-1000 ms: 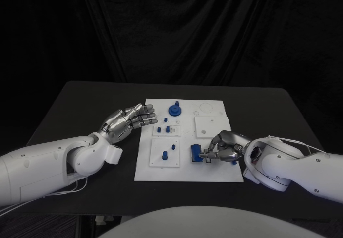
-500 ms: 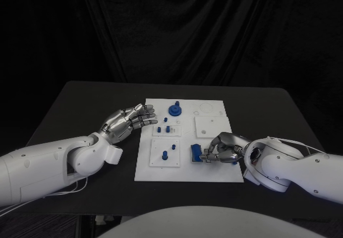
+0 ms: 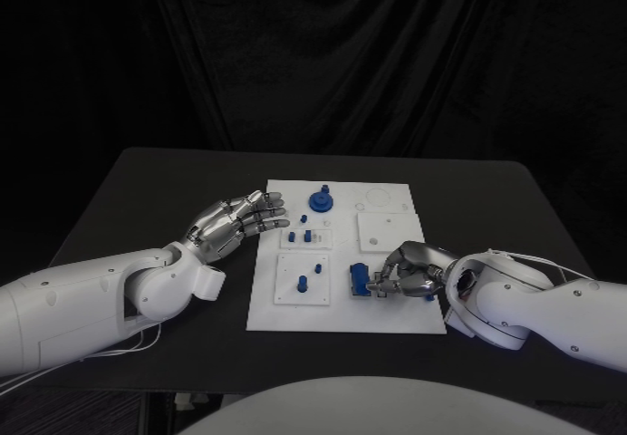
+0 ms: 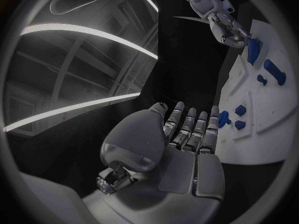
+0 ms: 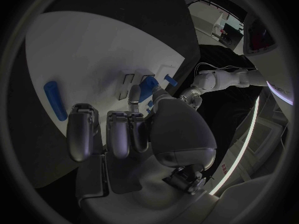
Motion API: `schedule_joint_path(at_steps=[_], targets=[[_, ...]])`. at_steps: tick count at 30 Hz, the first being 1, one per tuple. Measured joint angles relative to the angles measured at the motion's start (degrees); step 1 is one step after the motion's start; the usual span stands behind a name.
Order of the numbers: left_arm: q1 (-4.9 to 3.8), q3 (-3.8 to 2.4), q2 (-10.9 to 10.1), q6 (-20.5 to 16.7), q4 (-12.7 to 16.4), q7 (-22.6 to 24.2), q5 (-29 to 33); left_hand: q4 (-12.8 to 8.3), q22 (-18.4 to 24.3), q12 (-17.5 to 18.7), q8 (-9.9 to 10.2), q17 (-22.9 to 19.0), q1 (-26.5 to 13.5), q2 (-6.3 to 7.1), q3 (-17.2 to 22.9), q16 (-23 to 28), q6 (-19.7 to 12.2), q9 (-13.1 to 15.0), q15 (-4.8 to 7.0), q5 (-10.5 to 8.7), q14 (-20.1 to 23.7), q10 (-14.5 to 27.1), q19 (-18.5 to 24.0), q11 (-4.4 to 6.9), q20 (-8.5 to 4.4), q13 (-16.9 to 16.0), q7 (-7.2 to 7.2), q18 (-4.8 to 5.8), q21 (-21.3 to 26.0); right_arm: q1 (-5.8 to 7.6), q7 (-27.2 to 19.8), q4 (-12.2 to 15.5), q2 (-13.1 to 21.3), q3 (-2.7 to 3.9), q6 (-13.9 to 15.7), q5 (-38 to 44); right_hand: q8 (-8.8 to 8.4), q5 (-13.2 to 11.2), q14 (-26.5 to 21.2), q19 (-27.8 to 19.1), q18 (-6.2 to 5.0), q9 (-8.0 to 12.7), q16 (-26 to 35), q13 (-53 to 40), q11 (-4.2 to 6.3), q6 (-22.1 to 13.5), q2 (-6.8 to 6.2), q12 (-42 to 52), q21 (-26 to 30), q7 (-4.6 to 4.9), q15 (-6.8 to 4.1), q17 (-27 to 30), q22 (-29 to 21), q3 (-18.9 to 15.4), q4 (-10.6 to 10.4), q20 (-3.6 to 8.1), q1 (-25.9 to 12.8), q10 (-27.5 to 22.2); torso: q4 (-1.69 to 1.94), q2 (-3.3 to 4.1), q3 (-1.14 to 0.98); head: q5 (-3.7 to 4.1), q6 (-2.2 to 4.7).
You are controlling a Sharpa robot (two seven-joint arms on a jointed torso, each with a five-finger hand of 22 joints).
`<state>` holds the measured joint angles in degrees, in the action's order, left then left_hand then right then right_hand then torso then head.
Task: Assemble the parts on the task board
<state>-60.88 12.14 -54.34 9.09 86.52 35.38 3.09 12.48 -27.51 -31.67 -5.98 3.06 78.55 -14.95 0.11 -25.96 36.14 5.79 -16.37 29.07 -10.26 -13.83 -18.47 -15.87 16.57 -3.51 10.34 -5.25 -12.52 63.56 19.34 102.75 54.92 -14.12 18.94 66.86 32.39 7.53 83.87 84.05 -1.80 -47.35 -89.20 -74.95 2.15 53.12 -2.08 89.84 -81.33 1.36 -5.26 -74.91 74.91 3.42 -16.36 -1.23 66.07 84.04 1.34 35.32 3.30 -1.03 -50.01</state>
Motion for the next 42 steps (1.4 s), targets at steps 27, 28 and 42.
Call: schedule_joint_path(at_steps=[27, 28, 42], targets=[[0.09, 0.00, 0.0, 0.1, 0.0, -0.2, 0.0, 0.0, 0.0, 0.0, 0.0, 0.1, 0.0, 0.00, 0.0, -0.4, 0.0, 0.0, -0.21, 0.00, -0.2, -0.2, 0.0, 0.20, 0.00, 0.0, 0.00, 0.00, 0.0, -0.08, 0.0, -0.8, -1.5, 0.03, -1.8, 0.0, 0.38, 2.1, 0.0, 0.0, 0.00, 0.2, 0.2, 0.0, 0.42, -0.4, 0.04, 0.0, 0.7, -0.41, -0.42, 0.0, 0.0, 1.6, 4.6, 0.42, 10.2, 0.0, 0.01, 0.02, 0.01, -0.13, 0.00], [0.10, 0.00, 0.0, 0.1, 0.0, -0.2, 0.0, 0.0, 0.0, 0.0, 0.0, 0.1, 0.0, 0.00, 0.0, -0.4, 0.0, 0.0, -0.21, 0.00, -0.2, -0.2, 0.0, 0.20, 0.00, 0.0, 0.00, 0.00, 0.0, -0.09, 0.0, -0.8, -1.6, 0.03, -2.0, 0.0, 0.23, 2.1, 0.0, 0.0, 0.00, 0.2, 0.2, 0.0, 0.42, -0.4, 0.04, 0.0, 0.7, -0.41, -0.42, 0.0, 0.0, 1.7, 4.7, 0.42, 10.2, 0.0, 0.01, 0.02, 0.01, -0.14, 0.00], [0.16, -0.01, 0.0, 0.2, 0.0, -0.3, 0.0, 0.0, 0.0, 0.0, 0.0, 0.0, 0.0, 0.00, 0.3, -0.4, 0.0, 0.0, -0.21, 0.00, -0.2, -0.4, 0.0, 0.05, 0.00, 0.0, 0.00, 0.00, 0.0, -0.13, -0.4, 1.4, 1.0, 0.15, -2.1, 0.0, -0.06, 0.0, 0.0, 0.0, 0.00, 0.8, 0.2, 0.0, 0.41, -0.2, -1.33, 0.0, 0.7, -0.20, -0.42, 0.0, 0.0, -0.7, 2.4, 0.42, 8.2, 0.0, -0.02, -0.01, 0.00, -0.05, 0.00]])
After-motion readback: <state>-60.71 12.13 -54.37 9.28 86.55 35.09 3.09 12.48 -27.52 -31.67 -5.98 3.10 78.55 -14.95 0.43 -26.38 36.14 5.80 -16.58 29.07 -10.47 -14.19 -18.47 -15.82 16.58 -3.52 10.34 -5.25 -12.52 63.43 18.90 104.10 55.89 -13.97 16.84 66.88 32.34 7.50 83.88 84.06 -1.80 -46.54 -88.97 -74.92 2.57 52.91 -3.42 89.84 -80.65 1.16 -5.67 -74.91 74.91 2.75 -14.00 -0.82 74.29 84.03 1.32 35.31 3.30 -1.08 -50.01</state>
